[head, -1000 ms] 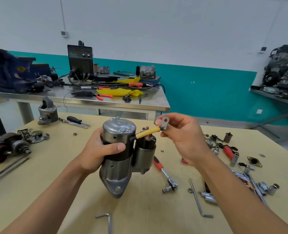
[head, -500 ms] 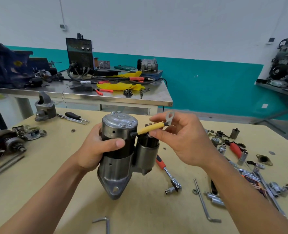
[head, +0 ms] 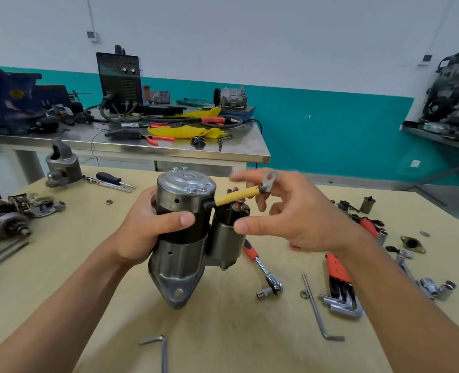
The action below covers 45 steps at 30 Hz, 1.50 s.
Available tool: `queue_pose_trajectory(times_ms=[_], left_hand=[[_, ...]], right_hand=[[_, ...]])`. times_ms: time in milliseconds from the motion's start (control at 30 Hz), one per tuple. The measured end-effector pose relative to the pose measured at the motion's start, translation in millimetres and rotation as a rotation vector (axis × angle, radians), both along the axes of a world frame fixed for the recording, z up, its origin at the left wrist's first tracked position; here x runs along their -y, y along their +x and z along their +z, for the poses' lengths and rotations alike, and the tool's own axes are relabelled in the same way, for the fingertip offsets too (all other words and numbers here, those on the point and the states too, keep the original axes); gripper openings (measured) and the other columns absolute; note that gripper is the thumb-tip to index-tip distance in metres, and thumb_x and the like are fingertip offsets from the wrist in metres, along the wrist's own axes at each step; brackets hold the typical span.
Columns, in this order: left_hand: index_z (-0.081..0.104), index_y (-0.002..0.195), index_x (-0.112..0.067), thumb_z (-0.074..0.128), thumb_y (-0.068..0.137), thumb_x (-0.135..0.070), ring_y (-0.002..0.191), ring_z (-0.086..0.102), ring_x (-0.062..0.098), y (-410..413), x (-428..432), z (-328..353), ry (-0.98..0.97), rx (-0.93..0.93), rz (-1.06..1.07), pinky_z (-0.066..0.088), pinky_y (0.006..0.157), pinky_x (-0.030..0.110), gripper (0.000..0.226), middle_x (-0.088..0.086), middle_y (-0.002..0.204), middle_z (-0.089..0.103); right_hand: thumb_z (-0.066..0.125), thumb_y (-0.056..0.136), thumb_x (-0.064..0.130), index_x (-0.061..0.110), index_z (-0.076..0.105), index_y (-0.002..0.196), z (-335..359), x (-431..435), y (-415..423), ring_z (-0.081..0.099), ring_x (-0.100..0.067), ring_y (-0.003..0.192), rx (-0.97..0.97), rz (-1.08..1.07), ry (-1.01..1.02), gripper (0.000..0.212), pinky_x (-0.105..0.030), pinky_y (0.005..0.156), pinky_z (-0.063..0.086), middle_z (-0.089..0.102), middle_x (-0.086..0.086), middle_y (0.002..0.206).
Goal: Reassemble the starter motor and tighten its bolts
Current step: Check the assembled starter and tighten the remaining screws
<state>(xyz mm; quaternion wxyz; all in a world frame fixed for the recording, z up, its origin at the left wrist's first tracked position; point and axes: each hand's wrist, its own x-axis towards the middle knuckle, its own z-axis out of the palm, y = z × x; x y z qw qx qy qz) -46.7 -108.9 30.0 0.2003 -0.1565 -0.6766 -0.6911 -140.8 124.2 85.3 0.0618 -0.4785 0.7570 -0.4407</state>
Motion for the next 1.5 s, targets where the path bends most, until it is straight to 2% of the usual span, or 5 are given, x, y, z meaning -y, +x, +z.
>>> queue_pose_trajectory(times_ms=[400,800,1033,1167,1500], left_hand=[[0.076,0.109,-0.024,0.071,0.062,-0.025,0.095,0.071,0.021,1,6,-6,0.022,-0.030,0.033,0.058,0.079,0.030,0.047,0.003,0.102,0.075],[0.073,0.117,-0.029,0.055,0.077,-0.008,0.100,0.073,0.015,6,15,-11,-0.041,-0.058,0.048,0.060,0.084,0.031,0.049,-0.003,0.109,0.077],[0.074,0.104,-0.045,0.064,0.054,-0.094,0.097,0.069,0.002,17,-11,45,-0.178,0.109,0.561,0.054,0.080,0.037,0.071,-0.019,0.103,0.075],[0.065,0.097,-0.056,0.092,0.023,-0.071,0.090,0.065,0.008,31,-22,48,-0.327,0.254,0.549,0.053,0.051,0.013,0.081,-0.016,0.104,0.065],[0.038,0.142,-0.048,0.084,0.050,-0.023,0.094,0.069,-0.002,28,-15,22,-0.321,0.058,0.561,0.057,0.065,0.016,0.106,-0.032,0.102,0.065]], right_hand=[[0.070,0.092,0.027,0.026,0.068,0.076,12,-15,-20,0.056,-0.002,0.056,-0.124,-0.323,-0.212,0.016,-0.014,0.056,0.048,0.066,0.013,0.061],[0.079,0.083,0.034,0.022,0.051,0.133,-77,44,20,0.061,-0.012,0.111,0.262,-0.068,-0.162,0.059,-0.031,0.092,0.055,0.065,0.005,0.122],[0.076,0.083,0.045,0.023,0.045,0.133,-66,49,27,0.060,-0.007,0.106,0.160,-0.077,-0.107,0.062,-0.025,0.085,0.055,0.062,0.008,0.120],[0.076,0.083,0.044,0.026,0.043,0.131,-66,48,29,0.063,-0.005,0.098,0.179,-0.099,-0.083,0.061,-0.022,0.077,0.057,0.061,0.012,0.114],[0.077,0.086,0.031,0.027,0.037,0.137,-53,36,21,0.059,-0.009,0.111,0.171,0.020,0.091,0.065,-0.031,0.093,0.056,0.059,0.006,0.123]])
